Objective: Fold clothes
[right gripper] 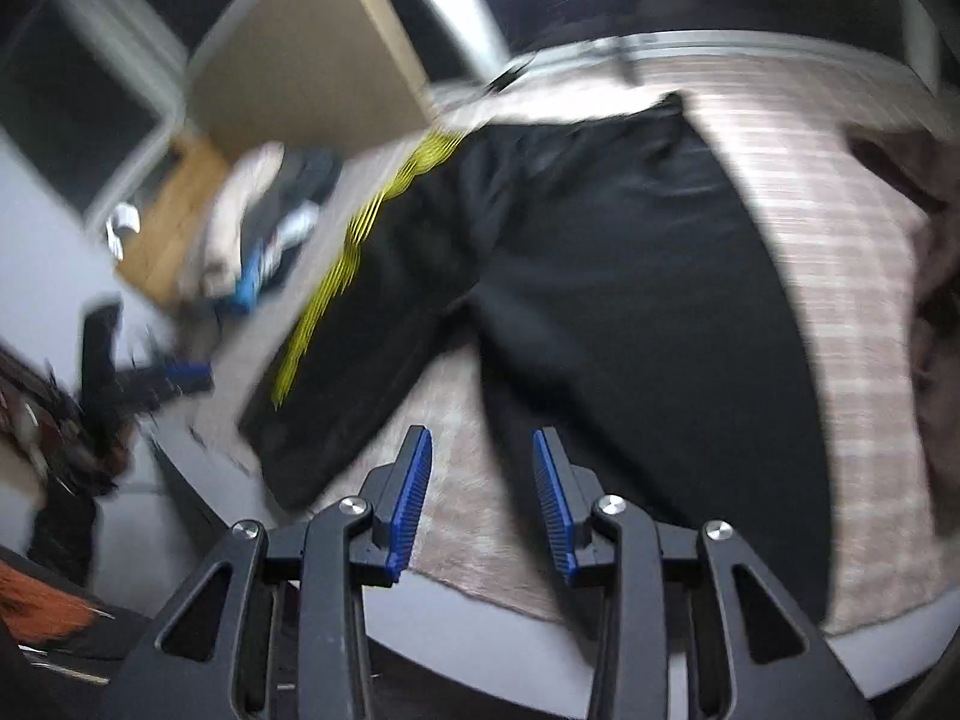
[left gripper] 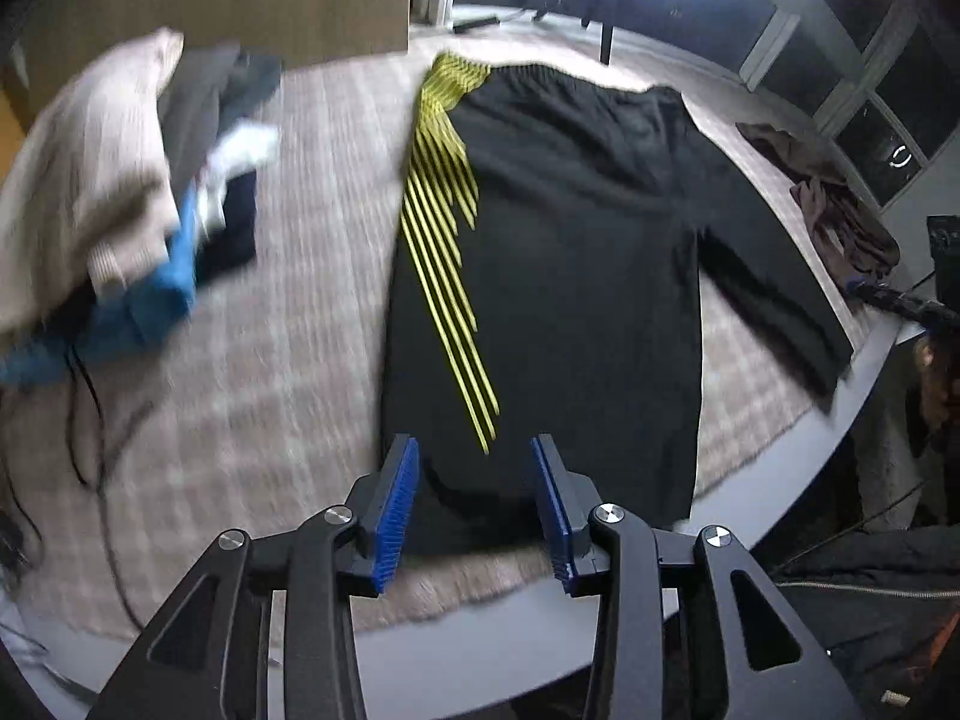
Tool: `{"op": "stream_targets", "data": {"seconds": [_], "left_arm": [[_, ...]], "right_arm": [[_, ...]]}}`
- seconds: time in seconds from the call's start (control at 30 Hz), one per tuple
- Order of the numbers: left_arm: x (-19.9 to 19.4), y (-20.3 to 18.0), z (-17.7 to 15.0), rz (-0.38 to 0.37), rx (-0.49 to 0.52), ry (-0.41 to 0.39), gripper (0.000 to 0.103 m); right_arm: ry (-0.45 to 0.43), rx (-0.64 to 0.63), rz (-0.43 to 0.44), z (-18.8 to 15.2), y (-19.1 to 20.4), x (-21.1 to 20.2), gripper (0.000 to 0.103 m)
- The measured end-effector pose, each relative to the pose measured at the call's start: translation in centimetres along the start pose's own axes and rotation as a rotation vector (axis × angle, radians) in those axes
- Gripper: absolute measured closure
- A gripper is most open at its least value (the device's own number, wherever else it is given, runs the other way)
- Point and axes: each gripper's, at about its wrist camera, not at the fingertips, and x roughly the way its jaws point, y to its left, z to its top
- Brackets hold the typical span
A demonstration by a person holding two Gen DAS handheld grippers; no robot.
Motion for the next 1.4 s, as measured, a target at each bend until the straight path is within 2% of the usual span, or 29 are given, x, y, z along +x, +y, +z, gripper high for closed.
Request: {"op": "stream_targets", "data": {"seconds": [0.07,0.17,0.23,0.3,0.43,0.53,0.63,0.93,1.13,1.2,1.23,1.27,1.33,1.4], "left_arm": [[0.4,-0.9,-0.8,-0.024,0.012,0.005,0.066],[1.1,-2.2,-1.9,-0.059,0.029,0.013,0.066],[1.5,-3.1,-2.6,-0.083,0.041,0.018,0.066],[1.9,-4.4,-3.0,-0.111,0.059,0.020,0.066],[3.3,-10.1,-0.9,-0.196,0.143,0.009,0.066],[4.7,-15.2,0.3,-0.248,0.224,0.025,0.066],[6.6,-21.1,1.1,-0.283,0.308,0.051,0.066],[9.3,-25.4,0.5,-0.211,0.287,0.106,0.066],[11.1,-28.3,0.0,-0.164,0.272,0.141,0.066],[11.2,-28.3,0.1,-0.155,0.261,0.139,0.066],[11.1,-28.1,0.1,-0.153,0.255,0.135,0.066],[11.0,-27.9,0.2,-0.150,0.248,0.132,0.066],[10.9,-27.5,0.3,-0.144,0.235,0.125,0.066],[10.7,-27.2,0.4,-0.139,0.222,0.117,0.066]], "right_arm": [[0.038,-0.032,-0.035,-0.4,1.7,2.0,0.068],[0.024,0.011,-0.092,-0.9,0.3,1.1,0.068],[-0.001,0.058,-0.171,-1.4,-2.2,-0.7,0.068],[-0.019,0.141,-0.212,-2.2,-5.7,-2.7,0.068],[-0.047,0.277,-0.294,-4.8,-12.4,-5.9,0.068],[-0.036,0.321,-0.306,-6.2,-15.5,-6.7,0.068],[-0.011,0.315,-0.285,-7.2,-17.8,-6.6,0.068],[0.073,0.152,-0.121,-7.3,-18.2,-3.6,0.068],[0.114,-0.047,-0.159,-6.5,-15.8,-2.5,0.066],[0.125,-0.129,-0.144,-6.6,-14.4,-2.2,0.067],[0.134,-0.160,-0.132,-6.6,-13.9,-1.9,0.077],[0.144,-0.183,-0.122,-6.6,-13.5,-1.7,0.098],[0.151,-0.195,-0.080,-6.2,-13.2,-1.4,0.100],[0.085,-0.107,0.020,-4.5,-14.1,-2.7,0.100]]}}
